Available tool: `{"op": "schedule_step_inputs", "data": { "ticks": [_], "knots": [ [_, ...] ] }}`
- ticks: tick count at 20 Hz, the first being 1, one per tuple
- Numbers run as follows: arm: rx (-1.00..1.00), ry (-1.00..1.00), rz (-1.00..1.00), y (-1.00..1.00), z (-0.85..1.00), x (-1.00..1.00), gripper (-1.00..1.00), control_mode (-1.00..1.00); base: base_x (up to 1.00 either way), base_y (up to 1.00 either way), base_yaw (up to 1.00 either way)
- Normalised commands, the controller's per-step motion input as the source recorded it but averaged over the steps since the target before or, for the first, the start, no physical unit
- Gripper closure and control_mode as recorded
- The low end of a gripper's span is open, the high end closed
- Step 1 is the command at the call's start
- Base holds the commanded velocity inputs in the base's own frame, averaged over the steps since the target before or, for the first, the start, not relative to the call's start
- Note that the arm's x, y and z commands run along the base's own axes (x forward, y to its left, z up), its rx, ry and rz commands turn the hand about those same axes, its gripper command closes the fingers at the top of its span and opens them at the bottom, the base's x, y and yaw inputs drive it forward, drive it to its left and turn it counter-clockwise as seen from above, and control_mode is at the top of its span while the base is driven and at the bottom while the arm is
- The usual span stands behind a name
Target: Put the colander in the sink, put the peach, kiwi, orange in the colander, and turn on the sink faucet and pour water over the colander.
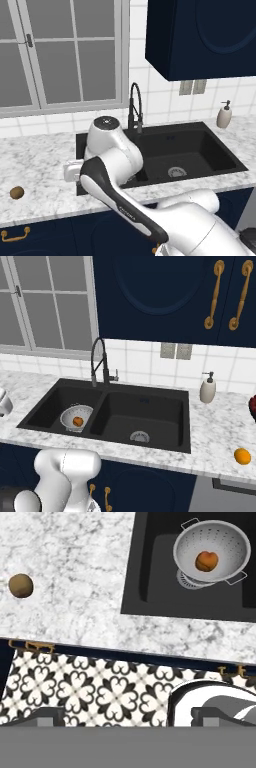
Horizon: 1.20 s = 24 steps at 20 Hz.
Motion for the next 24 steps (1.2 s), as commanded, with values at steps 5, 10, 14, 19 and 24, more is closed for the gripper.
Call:
{"op": "schedule_step_inputs", "data": {
  "ticks": [5,10,14,19,24],
  "knots": [
    [0.0,0.01,0.0,0.51,0.01,0.01,-1.0,-1.0,0.0,0.0,0.0],
    [0.0,0.01,0.0,0.3,-0.1,0.03,-1.0,-1.0,0.0,0.0,0.0],
    [0.0,-0.04,0.0,0.56,-0.25,0.12,-1.0,-1.0,0.0,0.0,0.0],
    [0.0,-0.01,0.0,0.4,-0.34,0.23,-1.0,-1.0,0.0,0.0,0.0],
    [0.0,0.02,0.0,0.53,-0.14,0.42,-1.0,-1.0,0.0,0.0,0.0]
  ]
}}
